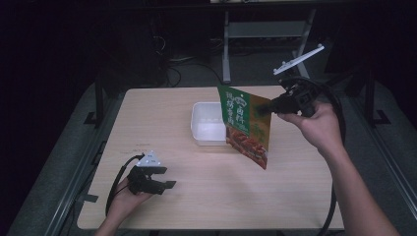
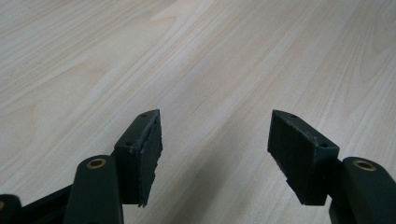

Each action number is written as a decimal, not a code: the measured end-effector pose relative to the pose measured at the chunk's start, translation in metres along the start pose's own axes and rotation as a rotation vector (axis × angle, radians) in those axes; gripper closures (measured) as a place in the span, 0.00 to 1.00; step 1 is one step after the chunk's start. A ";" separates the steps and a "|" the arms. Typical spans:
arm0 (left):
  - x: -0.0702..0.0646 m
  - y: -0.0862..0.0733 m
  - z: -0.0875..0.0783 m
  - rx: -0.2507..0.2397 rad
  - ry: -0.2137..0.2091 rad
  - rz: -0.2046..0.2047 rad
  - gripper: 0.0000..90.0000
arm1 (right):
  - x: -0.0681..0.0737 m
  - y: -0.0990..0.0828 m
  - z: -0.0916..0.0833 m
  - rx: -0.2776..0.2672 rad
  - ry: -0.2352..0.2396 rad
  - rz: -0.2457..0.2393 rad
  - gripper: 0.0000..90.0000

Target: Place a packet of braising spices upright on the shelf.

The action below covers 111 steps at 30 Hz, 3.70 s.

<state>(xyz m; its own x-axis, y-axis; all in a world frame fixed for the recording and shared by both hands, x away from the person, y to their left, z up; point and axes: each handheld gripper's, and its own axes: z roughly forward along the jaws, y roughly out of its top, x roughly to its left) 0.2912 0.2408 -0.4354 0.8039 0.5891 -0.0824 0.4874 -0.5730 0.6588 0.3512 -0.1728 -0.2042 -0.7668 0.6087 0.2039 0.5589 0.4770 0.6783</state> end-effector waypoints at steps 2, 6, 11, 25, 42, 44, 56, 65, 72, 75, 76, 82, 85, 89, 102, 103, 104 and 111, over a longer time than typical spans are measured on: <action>0.000 0.000 0.000 0.000 0.001 0.000 0.39 | -0.002 0.003 0.001 -0.014 -0.015 0.004 1.00; 0.001 -0.001 0.000 -0.003 0.000 -0.006 0.38 | -0.006 0.006 0.004 -0.021 -0.027 0.016 1.00; 0.001 -0.001 -0.001 -0.003 -0.001 -0.006 0.38 | -0.011 0.013 0.007 -0.022 -0.069 0.027 1.00; 0.002 -0.001 -0.001 -0.008 -0.003 -0.011 0.37 | -0.027 0.026 0.019 -0.044 -0.130 0.060 1.00; 0.002 -0.001 -0.001 -0.012 -0.009 -0.009 0.37 | -0.051 0.042 0.039 -0.060 -0.229 0.084 1.00; 0.002 -0.001 -0.001 -0.011 -0.010 -0.008 0.37 | -0.052 0.042 0.040 -0.062 -0.236 0.086 1.00; 0.002 -0.001 -0.002 -0.018 -0.011 -0.014 0.37 | -0.066 0.045 0.067 -0.064 -0.274 0.084 1.00; 0.002 -0.001 -0.002 -0.017 -0.011 -0.011 0.37 | -0.072 0.036 0.080 -0.078 -0.286 0.071 1.00; 0.002 -0.001 -0.001 -0.016 -0.013 -0.010 0.37 | -0.073 0.030 0.084 -0.091 -0.294 0.067 1.00; 0.001 -0.001 -0.001 -0.018 -0.012 -0.012 0.37 | -0.074 0.027 0.084 -0.099 -0.295 0.070 1.00; 0.001 -0.001 -0.001 -0.018 -0.013 -0.013 0.37 | -0.074 0.026 0.085 -0.100 -0.297 0.069 1.00; 0.001 -0.001 -0.001 -0.015 -0.013 -0.011 0.37 | -0.073 0.022 0.089 -0.099 -0.288 0.070 1.00; 0.001 0.000 -0.001 -0.017 -0.013 -0.012 0.37 | -0.073 0.019 0.089 -0.097 -0.284 0.077 1.00; 0.001 0.000 -0.002 -0.017 -0.013 -0.012 0.37 | -0.074 0.016 0.089 -0.089 -0.278 0.081 1.00; 0.001 0.000 -0.001 -0.014 -0.010 -0.011 0.37 | -0.076 0.002 0.087 -0.057 -0.269 0.087 0.99; 0.001 0.000 -0.001 -0.015 -0.011 -0.012 0.37 | -0.076 0.002 0.087 -0.057 -0.269 0.087 0.99; 0.001 0.000 -0.001 -0.016 -0.011 -0.012 0.37 | -0.077 0.000 0.087 -0.056 -0.268 0.093 0.99; 0.000 0.000 0.000 -0.016 -0.011 -0.014 0.37 | -0.080 -0.006 0.084 -0.043 -0.257 0.105 0.99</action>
<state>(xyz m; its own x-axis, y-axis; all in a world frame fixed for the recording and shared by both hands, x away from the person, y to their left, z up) 0.2913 0.2414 -0.4354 0.8008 0.5906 -0.0996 0.4931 -0.5556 0.6695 0.4356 -0.1716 -0.2841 -0.5974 0.7966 0.0929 0.6131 0.3789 0.6932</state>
